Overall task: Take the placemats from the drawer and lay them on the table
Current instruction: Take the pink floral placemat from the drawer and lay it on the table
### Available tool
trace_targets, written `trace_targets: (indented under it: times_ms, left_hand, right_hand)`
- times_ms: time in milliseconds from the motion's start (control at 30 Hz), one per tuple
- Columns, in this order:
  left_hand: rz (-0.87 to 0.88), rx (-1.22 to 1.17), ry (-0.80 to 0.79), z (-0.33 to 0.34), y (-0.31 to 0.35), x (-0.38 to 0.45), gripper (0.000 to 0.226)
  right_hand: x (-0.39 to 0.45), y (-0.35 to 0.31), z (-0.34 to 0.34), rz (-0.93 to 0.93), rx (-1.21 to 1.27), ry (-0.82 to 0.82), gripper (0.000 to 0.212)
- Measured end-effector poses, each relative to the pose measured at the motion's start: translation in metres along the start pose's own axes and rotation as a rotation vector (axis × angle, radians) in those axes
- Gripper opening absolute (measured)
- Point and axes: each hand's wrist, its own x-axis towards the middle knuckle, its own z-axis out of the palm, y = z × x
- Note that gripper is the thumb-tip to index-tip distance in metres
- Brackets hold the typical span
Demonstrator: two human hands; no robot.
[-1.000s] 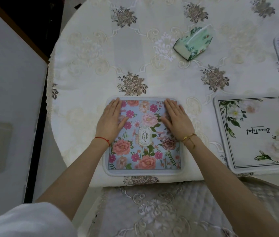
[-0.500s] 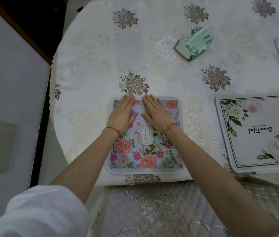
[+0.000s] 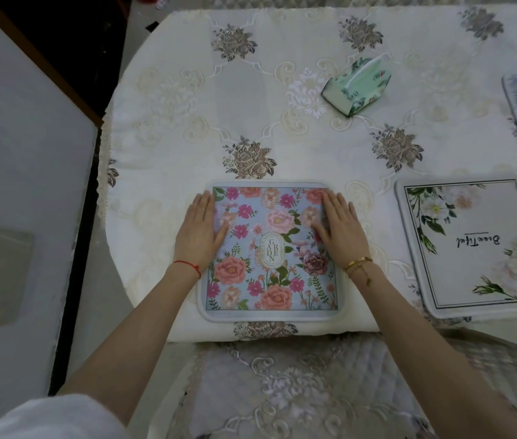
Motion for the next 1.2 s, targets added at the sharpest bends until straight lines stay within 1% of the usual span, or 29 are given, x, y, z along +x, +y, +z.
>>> trace_targets:
  times_ms: [67,133,233,467,533,633,700,767,833,933,1067,1200]
  left_hand:
    - [0.064,-0.008,0.001,0.003,0.009,-0.013,0.065]
    - [0.121,-0.021,-0.015,0.01,0.025,-0.025,0.063]
    - [0.109,-0.031,-0.044,0.02,0.039,-0.037,0.063]
    - [0.079,0.078,-0.054,0.018,0.013,-0.055,0.071]
    - [0.039,0.064,-0.052,0.017,0.009,-0.063,0.071]
    - [0.002,0.02,-0.029,0.013,0.009,-0.076,0.069]
    - [0.02,-0.021,-0.003,0.01,0.015,-0.088,0.066]
    - [0.073,-0.047,0.019,0.01,0.028,-0.099,0.065]
    - [0.11,-0.045,-0.003,0.016,0.044,-0.109,0.068]
    - [0.099,-0.025,-0.065,0.029,0.058,-0.119,0.073]
    - [0.084,-0.022,-0.072,0.033,0.046,-0.134,0.074]
    - [0.048,0.01,-0.077,0.03,0.02,-0.15,0.078]
  right_hand:
    - [-0.013,-0.018,0.006,-0.056,0.007,0.008,0.061]
    - [-0.023,-0.037,0.017,-0.112,0.022,-0.033,0.06]
    - [-0.03,-0.049,0.029,-0.103,0.045,-0.066,0.062]
    - [-0.057,-0.012,0.019,-0.056,-0.028,-0.076,0.072]
    - [-0.065,-0.004,0.016,-0.033,-0.048,-0.08,0.076]
    - [-0.076,-0.002,0.013,0.014,-0.015,-0.073,0.072]
    - [-0.087,-0.012,0.012,-0.019,0.016,-0.041,0.068]
    - [-0.097,-0.028,0.015,-0.091,0.048,-0.048,0.066]
    - [-0.104,-0.048,0.022,-0.14,0.059,-0.099,0.068]
    - [-0.114,-0.062,0.032,-0.176,-0.001,-0.153,0.074]
    - [-0.127,-0.041,0.036,-0.183,-0.026,-0.176,0.087]
    - [-0.144,-0.014,0.03,-0.152,-0.039,-0.168,0.081]
